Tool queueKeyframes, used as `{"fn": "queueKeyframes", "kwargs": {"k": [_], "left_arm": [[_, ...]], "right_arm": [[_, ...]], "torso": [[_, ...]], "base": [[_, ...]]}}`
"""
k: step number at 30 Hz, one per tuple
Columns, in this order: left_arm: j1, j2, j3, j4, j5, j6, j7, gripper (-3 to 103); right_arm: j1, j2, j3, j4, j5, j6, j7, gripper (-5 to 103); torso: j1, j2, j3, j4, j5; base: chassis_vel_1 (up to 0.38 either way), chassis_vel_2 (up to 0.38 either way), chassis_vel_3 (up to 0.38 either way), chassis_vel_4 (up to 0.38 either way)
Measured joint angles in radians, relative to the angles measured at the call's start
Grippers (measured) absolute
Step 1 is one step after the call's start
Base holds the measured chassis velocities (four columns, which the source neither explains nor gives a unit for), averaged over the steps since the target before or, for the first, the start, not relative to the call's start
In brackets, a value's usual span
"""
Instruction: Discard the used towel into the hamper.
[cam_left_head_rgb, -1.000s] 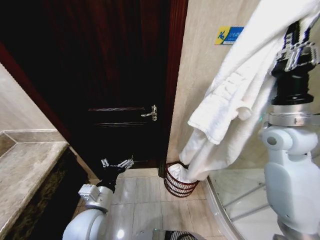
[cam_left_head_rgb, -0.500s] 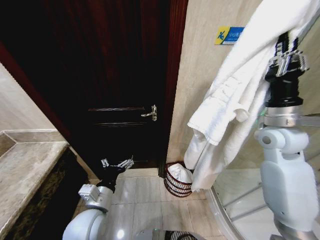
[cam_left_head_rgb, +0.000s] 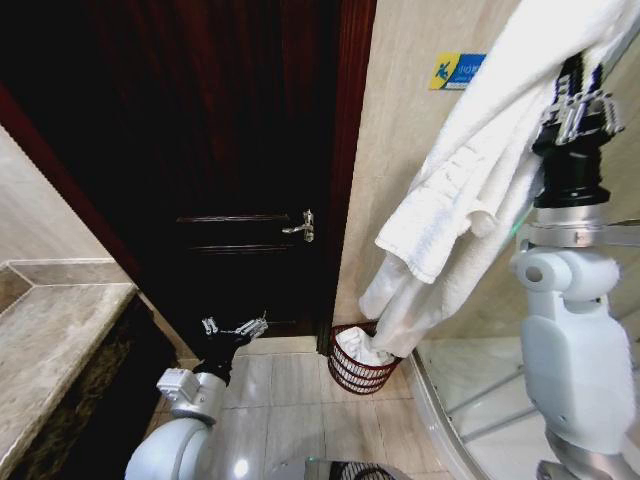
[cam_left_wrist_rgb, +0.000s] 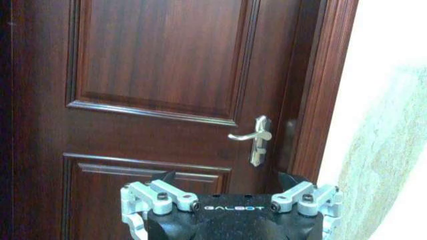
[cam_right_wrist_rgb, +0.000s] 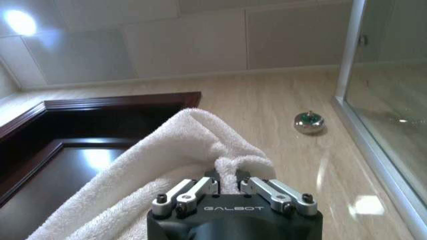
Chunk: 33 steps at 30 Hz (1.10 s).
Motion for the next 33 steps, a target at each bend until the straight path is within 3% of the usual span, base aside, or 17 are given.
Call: {"fn": "queueKeyframes", "kwargs": {"k": [33], "left_arm": [[0.0, 0.0, 0.0, 0.0, 0.0, 0.0, 0.0, 100]], "right_arm": [[-0.265, 0.144, -0.034, -0.1, -0.098, 0.107, -0.069, 13]], "torso": [[0.0, 0.0, 0.0, 0.0, 0.0]], "base": [[0.0, 0.0, 0.0, 0.0]]}}
